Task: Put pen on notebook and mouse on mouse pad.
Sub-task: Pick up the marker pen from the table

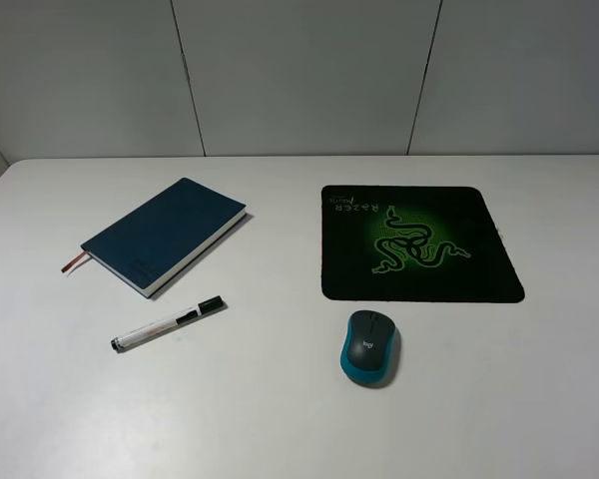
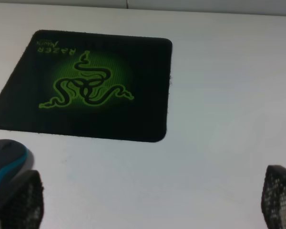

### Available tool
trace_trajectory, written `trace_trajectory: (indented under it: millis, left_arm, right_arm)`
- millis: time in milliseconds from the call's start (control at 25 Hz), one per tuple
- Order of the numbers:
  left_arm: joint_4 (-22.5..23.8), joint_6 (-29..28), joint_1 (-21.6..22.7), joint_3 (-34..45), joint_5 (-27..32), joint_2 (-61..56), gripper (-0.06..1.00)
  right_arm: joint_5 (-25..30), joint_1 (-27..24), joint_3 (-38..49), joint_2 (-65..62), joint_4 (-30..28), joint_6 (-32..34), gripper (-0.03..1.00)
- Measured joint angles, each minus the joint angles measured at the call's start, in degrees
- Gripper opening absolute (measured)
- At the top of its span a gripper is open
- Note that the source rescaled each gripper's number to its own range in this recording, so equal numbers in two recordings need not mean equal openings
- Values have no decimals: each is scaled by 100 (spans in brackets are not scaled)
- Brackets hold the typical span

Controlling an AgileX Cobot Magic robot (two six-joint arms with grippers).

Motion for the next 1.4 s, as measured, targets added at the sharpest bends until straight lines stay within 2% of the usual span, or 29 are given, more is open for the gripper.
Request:
trace_trajectory:
  millis: [200, 800, 1160, 1400]
  left_arm:
    - [0, 124, -153, -547, 0, 1033, 99]
    - [26, 191, -1776, -705, -63, 3877, 99]
    - [26, 746, -2581, -705, -826, 5607, 99]
    - [0, 1162, -2727, -710, -1275, 6504, 99]
  right_arm:
    - [0, 0, 0, 0, 0, 0, 100]
    - [0, 0, 0, 0, 0, 0, 100]
    - [0, 0, 0, 0, 0, 0, 100]
    - [0, 0, 0, 0, 0, 0, 100]
